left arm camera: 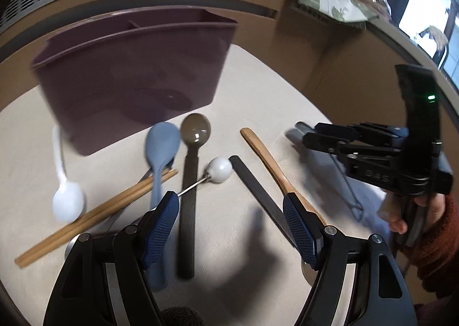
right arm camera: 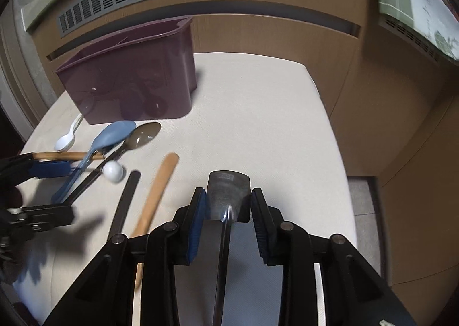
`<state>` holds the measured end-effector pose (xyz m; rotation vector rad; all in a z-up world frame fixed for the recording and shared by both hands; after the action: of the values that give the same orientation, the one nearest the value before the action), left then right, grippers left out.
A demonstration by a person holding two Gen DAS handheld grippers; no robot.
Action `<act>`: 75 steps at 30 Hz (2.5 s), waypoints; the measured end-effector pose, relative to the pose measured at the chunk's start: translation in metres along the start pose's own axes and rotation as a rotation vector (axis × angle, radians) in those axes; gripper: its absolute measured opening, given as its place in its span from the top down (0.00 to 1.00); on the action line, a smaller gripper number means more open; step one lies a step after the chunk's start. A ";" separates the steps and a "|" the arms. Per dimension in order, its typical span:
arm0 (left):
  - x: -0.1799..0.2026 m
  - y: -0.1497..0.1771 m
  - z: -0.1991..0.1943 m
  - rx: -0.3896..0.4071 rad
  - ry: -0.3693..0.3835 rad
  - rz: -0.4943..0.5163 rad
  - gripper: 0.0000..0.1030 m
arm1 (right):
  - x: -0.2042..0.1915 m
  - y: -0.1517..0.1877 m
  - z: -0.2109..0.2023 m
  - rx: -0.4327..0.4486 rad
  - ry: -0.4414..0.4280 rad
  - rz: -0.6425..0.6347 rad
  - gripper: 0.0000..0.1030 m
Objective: Organize utensils
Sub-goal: 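Lower the right tool onto the small black-handled metal spatula and close, then grasp the white-ball-handled metal spoon with the left tool while the right tool lifts the spatula, then carry the spatula and ball spoon over the maroon caddy and open both tools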
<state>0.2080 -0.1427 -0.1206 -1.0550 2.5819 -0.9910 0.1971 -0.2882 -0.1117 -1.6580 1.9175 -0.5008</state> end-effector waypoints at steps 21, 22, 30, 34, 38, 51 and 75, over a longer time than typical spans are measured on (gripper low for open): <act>-0.001 0.001 0.018 -0.117 -0.101 0.158 0.38 | 0.019 0.004 -0.013 0.075 -0.045 0.039 0.72; 0.004 -0.001 0.013 -0.101 -0.074 0.163 0.41 | 0.019 0.003 -0.014 0.080 -0.041 0.037 0.72; 0.017 -0.040 -0.004 -0.011 -0.045 0.248 0.54 | 0.017 0.003 -0.013 0.078 -0.048 0.032 0.72; 0.013 -0.044 0.025 -0.106 -0.083 0.302 0.67 | 0.017 0.003 -0.013 0.079 -0.047 0.037 0.72; 0.003 -0.039 0.034 -0.155 -0.097 0.286 0.67 | 0.020 0.003 -0.017 0.090 -0.034 0.034 0.72; -0.022 -0.051 -0.078 0.155 -0.161 0.024 0.78 | 0.006 -0.007 -0.047 0.172 -0.035 -0.006 0.72; -0.046 -0.034 -0.201 0.357 -0.181 -0.109 0.78 | -0.045 -0.032 -0.073 0.114 -0.236 -0.081 0.83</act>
<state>0.1814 -0.0265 0.0507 -1.1348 2.1214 -1.2588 0.1800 -0.2552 -0.0279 -1.6469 1.6281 -0.4164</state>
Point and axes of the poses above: each gripper's, at about its wrist camera, not at the fingertips, and z roughly the way its jaws point, x to its right, y to its underside, the point moved 9 cm from there along z, roughly the way its jaws point, and after that the axes turned 13 degrees about z, right-handed, at the moved point
